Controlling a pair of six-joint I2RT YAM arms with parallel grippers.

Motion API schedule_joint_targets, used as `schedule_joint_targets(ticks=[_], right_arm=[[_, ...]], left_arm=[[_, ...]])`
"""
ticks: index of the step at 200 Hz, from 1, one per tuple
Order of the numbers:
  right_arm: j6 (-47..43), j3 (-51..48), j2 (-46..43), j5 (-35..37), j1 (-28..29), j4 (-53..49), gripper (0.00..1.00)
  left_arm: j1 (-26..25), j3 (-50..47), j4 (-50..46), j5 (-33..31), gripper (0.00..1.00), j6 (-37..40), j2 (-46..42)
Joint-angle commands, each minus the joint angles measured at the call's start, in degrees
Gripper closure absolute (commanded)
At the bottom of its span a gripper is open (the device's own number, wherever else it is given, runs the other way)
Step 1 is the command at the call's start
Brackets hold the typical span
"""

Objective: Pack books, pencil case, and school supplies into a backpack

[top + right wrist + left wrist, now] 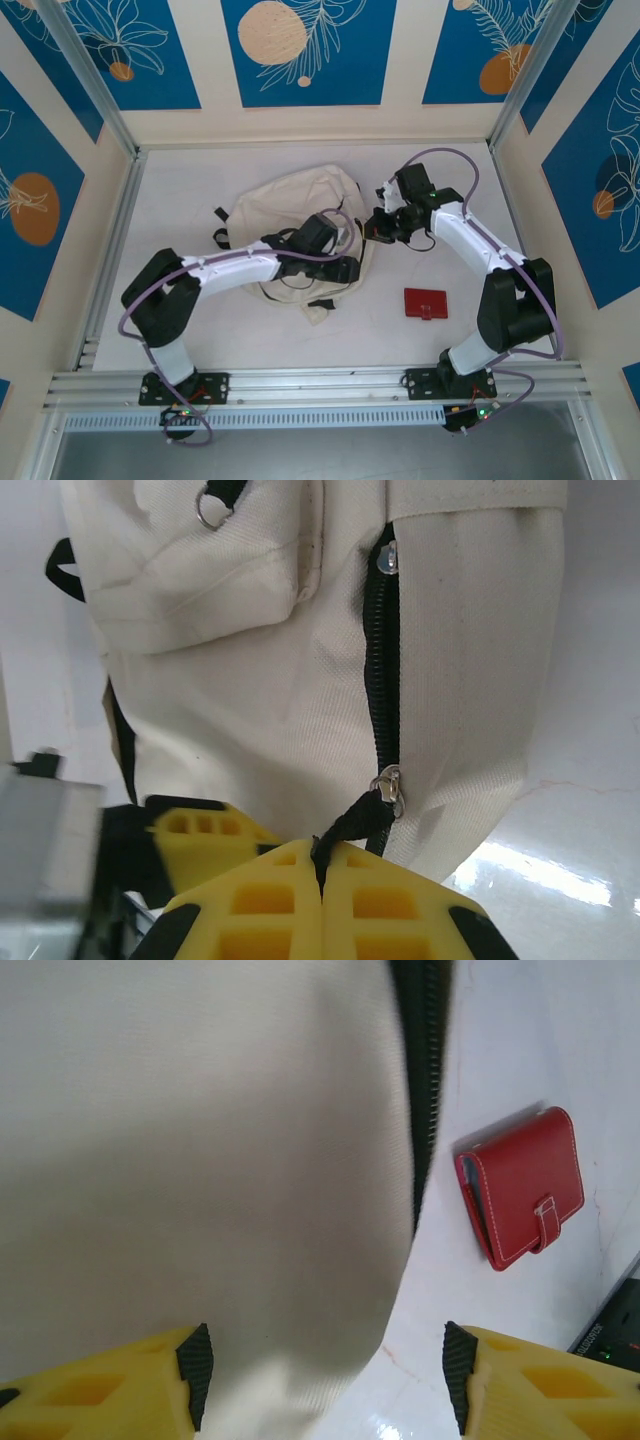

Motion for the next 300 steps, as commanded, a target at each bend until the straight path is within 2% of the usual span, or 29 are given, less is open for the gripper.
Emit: schedule_joint_targets(ticks=[1, 42, 76, 114, 155, 184, 241, 262, 300], right_arm=[[0.8, -0.1, -1.1, -5.4, -0.8, 1.6, 1.0], [1.5, -0.2, -1.0, -8.6, -2.1, 2.3, 1.0], [2.1, 0.0, -1.0, -8.9, -2.6, 2.2, 1.0], [2.8, 1.7, 0.4, -2.0, -2.7, -0.1, 1.0], [5.1, 5.2, 5.1, 1.2, -2.8, 1.7, 1.0], [6.4, 8.3, 8.4, 1.7, -2.9, 4.4, 1.0], [5.1, 14.0, 10.9, 2.9, -3.3, 6.1, 1.0], [4.0, 13.4, 10.1, 0.8, -2.6, 5.2, 1.0], [3.4, 13.4, 11.5, 2.0, -3.0, 4.4, 1.0]], left_arm=[[-1.2, 2.1, 4.5, -3.2, 0.38, 3.9, 1.7], [-1.6, 3.8, 4.7, -8.4, 0.46, 8.1, 4.5], [-1.8, 4.8, 4.4, -8.7, 0.64, 9.3, 5.8], [-1.8, 0.8, 5.7, -7.1, 0.84, 9.6, 4.0], [-2.0, -4.9, 7.8, -5.3, 0.94, 8.3, 2.1], [-2.0, -7.5, 7.7, -5.6, 0.98, 8.1, 1.3], [-2.1, -9.9, 7.7, -5.3, 0.99, 8.2, 0.7], [-2.1, -9.3, 7.7, -5.3, 0.99, 8.3, 0.7], [-2.1, -8.9, 8.6, -3.9, 0.99, 8.3, 1.2]])
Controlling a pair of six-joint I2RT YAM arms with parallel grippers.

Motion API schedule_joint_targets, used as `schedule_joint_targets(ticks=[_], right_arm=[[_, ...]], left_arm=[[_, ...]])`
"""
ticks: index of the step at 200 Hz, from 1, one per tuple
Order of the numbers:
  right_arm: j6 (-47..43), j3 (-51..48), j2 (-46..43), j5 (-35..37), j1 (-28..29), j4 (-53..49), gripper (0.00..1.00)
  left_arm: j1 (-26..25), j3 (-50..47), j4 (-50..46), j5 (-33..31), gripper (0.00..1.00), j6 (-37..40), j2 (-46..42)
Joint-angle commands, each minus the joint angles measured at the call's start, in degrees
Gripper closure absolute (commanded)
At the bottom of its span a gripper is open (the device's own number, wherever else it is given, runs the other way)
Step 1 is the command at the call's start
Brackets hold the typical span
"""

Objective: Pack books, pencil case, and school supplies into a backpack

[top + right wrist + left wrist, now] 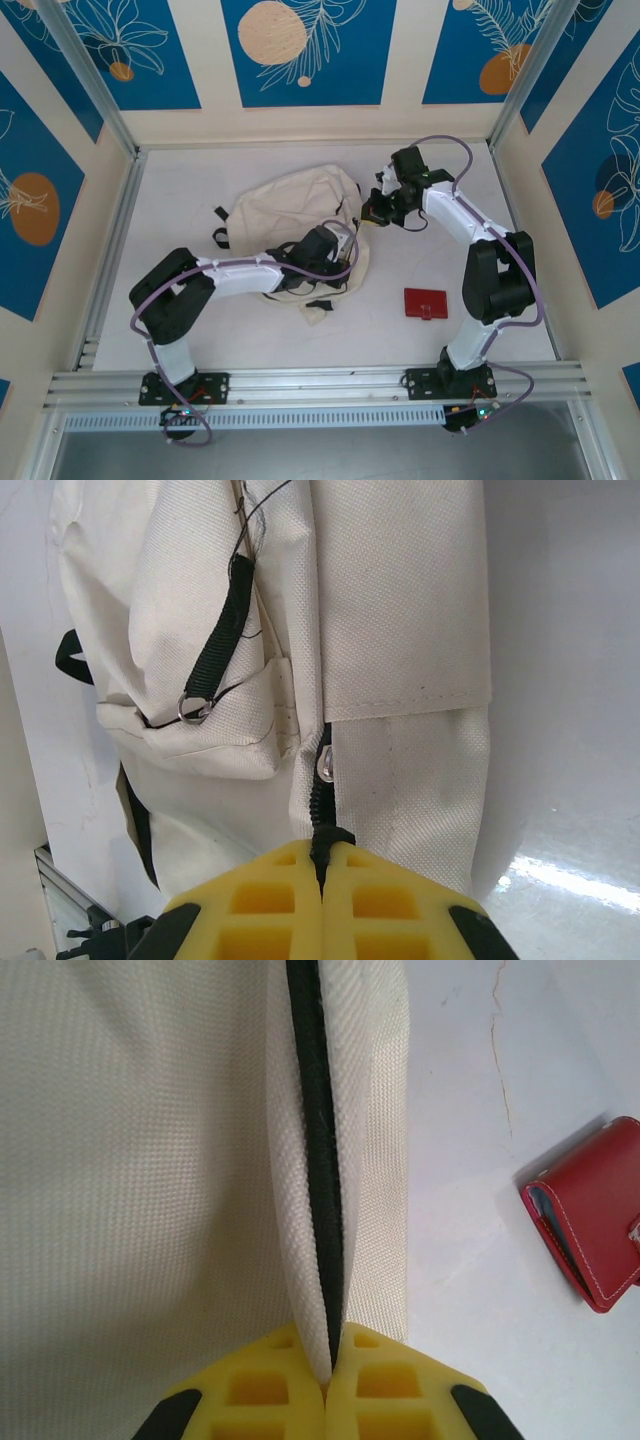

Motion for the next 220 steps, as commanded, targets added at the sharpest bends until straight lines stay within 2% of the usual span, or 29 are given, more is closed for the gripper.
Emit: schedule_joint_targets(ticks=[1, 47, 64, 83, 96, 105, 120, 125, 139, 149, 164, 193, 209, 220], right_arm=[[-1.2, 2.7, 0.7, 1.2, -1.1, 4.3, 1.0], [0.6, 8.7, 7.5, 0.5, -1.1, 2.6, 1.0], [1.2, 7.8, 6.9, 1.4, -1.0, 2.3, 1.0], [1.3, 5.3, 4.4, 2.3, -1.1, 1.9, 1.0], [1.2, 3.0, 2.2, 3.2, -1.2, 1.2, 1.0], [1.1, 1.2, 0.7, 3.8, -1.3, 0.5, 1.0], [1.1, -1.9, -1.7, 4.8, -1.6, -0.3, 1.0], [0.9, -2.9, -2.4, 4.9, -1.7, -0.4, 0.95], [0.6, -5.1, -5.0, 5.7, -1.9, -0.5, 0.68], [0.4, -6.0, -6.8, 6.6, -2.0, -0.7, 0.52], [0.1, -6.5, -9.4, 8.0, -1.7, -0.7, 0.38], [-0.7, -5.3, -11.3, 11.0, 0.6, -0.6, 0.28], [-0.5, -3.6, -9.6, 12.5, 2.7, -1.0, 0.27], [0.0, -2.1, -7.9, 14.0, 4.4, -1.6, 0.27]], left_arm=[[-0.7, -1.4, -5.6, 3.1, 0.99, 0.5, -0.2], [-0.7, -1.4, -6.4, 3.6, 0.98, 1.3, -0.9], [-0.7, -0.3, -7.4, 3.5, 0.93, 1.0, -1.5], [-0.4, 2.4, -10.0, 3.5, 0.78, 0.3, -2.5], [-0.1, 5.0, -12.6, 3.3, 0.62, -0.2, -3.3], [0.2, 6.7, -14.2, 3.4, 0.54, -0.3, -4.3], [0.7, 9.3, -17.7, 1.4, 0.41, -0.2, -6.0], [1.0, 10.1, -19.0, 0.8, 0.37, -0.2, -6.7], [2.2, 11.2, -22.0, -1.8, 0.28, -0.4, -8.8], [3.4, 11.3, -24.2, -3.9, 0.24, -0.9, -10.4], [5.6, 11.0, -27.1, -6.9, 0.2, -1.9, -13.2], [9.7, 9.3, -32.5, -14.3, 0.09, -2.9, -19.3], [11.7, 8.0, -35.2, -18.7, 0.01, -3.7, -22.6], [13.3, 6.9, -36.3, -20.2, 0.0, -4.6, -24.6]])
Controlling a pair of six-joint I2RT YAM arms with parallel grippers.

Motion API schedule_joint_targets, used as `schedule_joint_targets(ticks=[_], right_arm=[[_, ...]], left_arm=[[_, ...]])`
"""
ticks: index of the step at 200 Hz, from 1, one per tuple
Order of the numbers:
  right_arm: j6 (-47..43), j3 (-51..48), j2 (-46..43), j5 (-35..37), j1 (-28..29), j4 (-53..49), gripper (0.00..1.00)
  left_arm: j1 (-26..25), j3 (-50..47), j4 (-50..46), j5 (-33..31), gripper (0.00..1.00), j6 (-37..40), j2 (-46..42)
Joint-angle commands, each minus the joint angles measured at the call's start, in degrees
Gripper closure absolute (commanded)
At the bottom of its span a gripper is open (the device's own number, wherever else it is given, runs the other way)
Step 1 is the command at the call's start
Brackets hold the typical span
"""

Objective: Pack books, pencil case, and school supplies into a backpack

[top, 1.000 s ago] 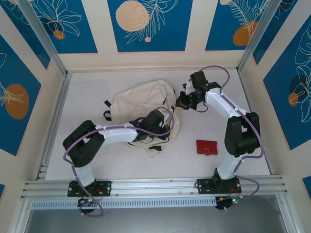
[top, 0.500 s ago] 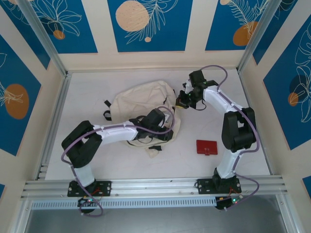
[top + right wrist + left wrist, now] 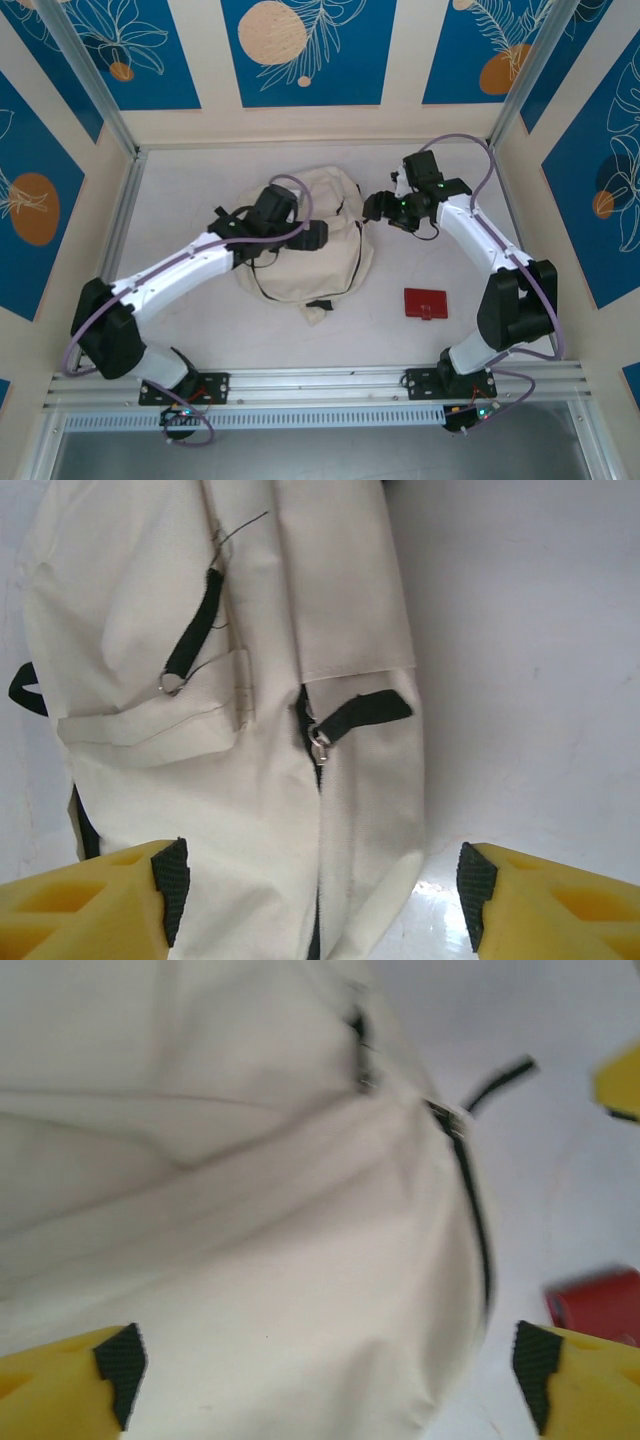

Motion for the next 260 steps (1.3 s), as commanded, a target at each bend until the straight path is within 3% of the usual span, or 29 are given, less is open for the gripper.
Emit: schedule_joint_targets(ticks=[1, 44, 79, 133, 174, 237, 260], right_arm=[[0.1, 3.2, 2.5, 3.6, 3.4, -1.4, 0.27], [3.5, 1.6, 6.5, 6.3, 6.2, 0.2, 0.27], [4.9, -1.2, 9.7, 2.5, 5.9, 3.4, 0.31], [5.9, -4.6, 11.5, 0.3, 5.8, 4.9, 0.65], [7.0, -11.1, 7.9, 2.2, 5.5, 5.7, 0.85], [11.9, -23.8, -1.9, 6.4, 5.4, 6.6, 0.85], [11.8, -25.1, -6.1, 5.2, 5.4, 7.7, 0.71]], left_arm=[[2.7, -2.4, -7.1, -7.9, 0.0, -1.8, -4.6], [8.3, -6.4, -9.1, -5.0, 0.0, -4.7, -9.3], [9.4, -6.8, -9.2, -3.5, 0.0, -4.8, -9.7], [9.5, -6.3, -7.7, 0.1, 0.0, -3.8, -8.1], [9.5, -5.2, -6.3, 3.5, 0.0, -2.5, -6.5], [8.5, 0.6, -5.3, 11.0, 0.06, 1.4, 0.5], [6.2, 5.0, -6.8, 11.2, 0.11, 4.0, 4.3]])
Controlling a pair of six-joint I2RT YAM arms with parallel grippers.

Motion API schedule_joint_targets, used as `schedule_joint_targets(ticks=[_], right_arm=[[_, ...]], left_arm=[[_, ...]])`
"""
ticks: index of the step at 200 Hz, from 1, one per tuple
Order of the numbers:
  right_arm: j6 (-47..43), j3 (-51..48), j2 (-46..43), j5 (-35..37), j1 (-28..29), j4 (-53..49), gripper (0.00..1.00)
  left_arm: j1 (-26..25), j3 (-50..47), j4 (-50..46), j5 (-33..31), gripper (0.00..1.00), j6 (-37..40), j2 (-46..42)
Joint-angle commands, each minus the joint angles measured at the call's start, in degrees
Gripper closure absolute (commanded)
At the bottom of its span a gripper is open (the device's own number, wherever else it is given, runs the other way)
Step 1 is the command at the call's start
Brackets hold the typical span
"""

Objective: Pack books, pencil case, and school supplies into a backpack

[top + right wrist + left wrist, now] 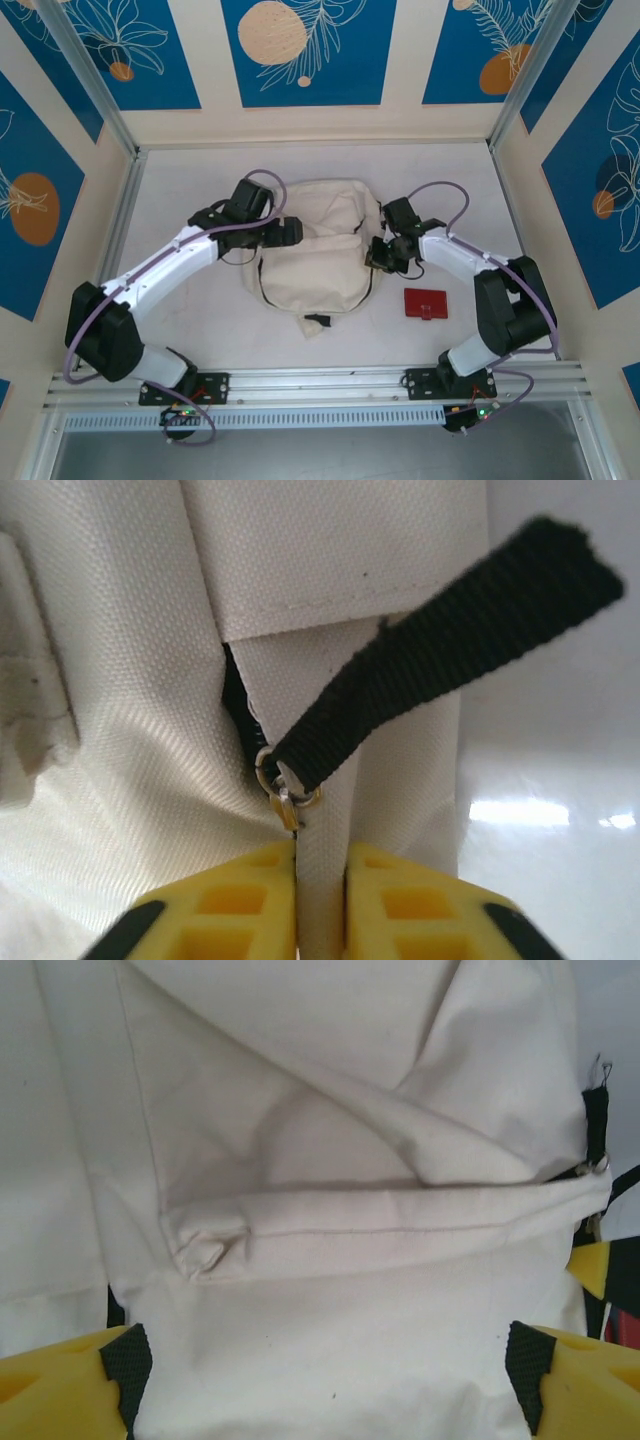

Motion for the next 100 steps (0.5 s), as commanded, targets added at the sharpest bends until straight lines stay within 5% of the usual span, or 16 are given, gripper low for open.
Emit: schedule_joint_targets(ticks=[1, 20, 39, 100], right_arm=[[1.3, -2.2, -4.0, 1.4, -0.3, -3.0, 0.7], [1.0, -1.5, -9.0, 1.1, -0.6, -2.9, 0.48], [1.1, -0.7, -14.0, 1.0, -2.3, -2.8, 0.36], [1.6, -2.0, -18.9, -5.4, -13.9, 1.9, 0.24]], left_arm=[[-2.0, 5.3, -0.9, 2.7, 0.11, 4.1, 3.3], [-4.8, 10.5, -3.3, 0.9, 0.13, 5.9, 7.4], [-7.8, 16.2, -6.0, -1.7, 0.16, 7.7, 12.1], [-14.9, 39.6, -16.3, -7.5, 0.32, 15.1, 31.0]])
